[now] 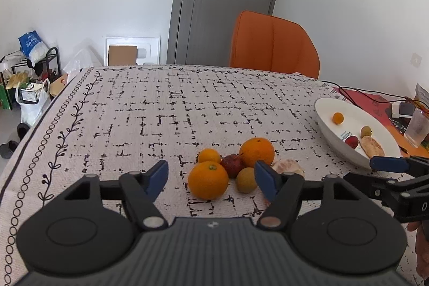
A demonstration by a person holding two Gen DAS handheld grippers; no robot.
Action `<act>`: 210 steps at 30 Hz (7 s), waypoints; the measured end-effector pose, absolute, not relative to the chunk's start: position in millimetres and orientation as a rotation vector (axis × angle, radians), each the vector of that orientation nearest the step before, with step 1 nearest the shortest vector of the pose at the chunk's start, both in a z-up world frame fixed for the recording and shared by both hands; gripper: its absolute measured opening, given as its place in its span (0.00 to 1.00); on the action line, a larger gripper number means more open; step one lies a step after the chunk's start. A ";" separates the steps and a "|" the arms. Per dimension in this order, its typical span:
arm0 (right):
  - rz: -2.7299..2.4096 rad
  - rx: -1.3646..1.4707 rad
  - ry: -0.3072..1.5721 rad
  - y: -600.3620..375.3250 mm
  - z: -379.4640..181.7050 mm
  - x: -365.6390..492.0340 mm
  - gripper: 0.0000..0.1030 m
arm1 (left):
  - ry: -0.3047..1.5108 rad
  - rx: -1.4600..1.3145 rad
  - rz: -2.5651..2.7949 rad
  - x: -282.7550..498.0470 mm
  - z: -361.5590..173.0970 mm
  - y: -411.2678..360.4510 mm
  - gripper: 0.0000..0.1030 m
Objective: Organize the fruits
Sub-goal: 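Move both tools back toward the fruit pile and the larger pomelo segment, then grasp the large pomelo segment with the right tool while the left tool grasps a mandarin, then carry the pomelo segment with the right tool while the left tool carries the mandarin to the plate, then open the right tool onto the plate while the left tool releases the mandarin there, then move both tools back toward the remaining fruit pile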
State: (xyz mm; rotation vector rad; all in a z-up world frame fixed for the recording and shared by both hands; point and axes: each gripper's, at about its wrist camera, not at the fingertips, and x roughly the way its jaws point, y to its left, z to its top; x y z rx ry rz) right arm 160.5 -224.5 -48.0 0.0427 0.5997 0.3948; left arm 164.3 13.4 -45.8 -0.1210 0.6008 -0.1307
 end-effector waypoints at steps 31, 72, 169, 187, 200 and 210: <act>0.580 -0.027 0.732 -159.4 -70.6 182.9 0.82 | 0.650 -0.189 -0.092 155.4 -57.1 49.1 0.34; 0.489 -0.098 0.689 -166.2 -71.7 194.4 0.45 | 0.634 -0.220 -0.035 136.0 -52.8 64.5 0.34; 0.172 0.116 0.527 -341.7 -38.3 180.2 0.56 | 0.554 0.030 -0.475 234.0 -10.3 -151.9 0.41; 0.245 0.105 0.509 -312.3 -34.6 173.0 0.81 | 0.537 0.031 -0.316 208.3 -2.3 -93.3 0.81; 0.311 0.065 0.508 -277.9 -30.2 164.7 1.00 | 0.527 -0.008 -0.191 186.1 -8.5 -48.3 0.88; 0.350 0.047 0.527 -257.5 -32.4 162.9 1.00 | 0.536 -0.034 -0.129 170.7 -18.4 -17.9 0.88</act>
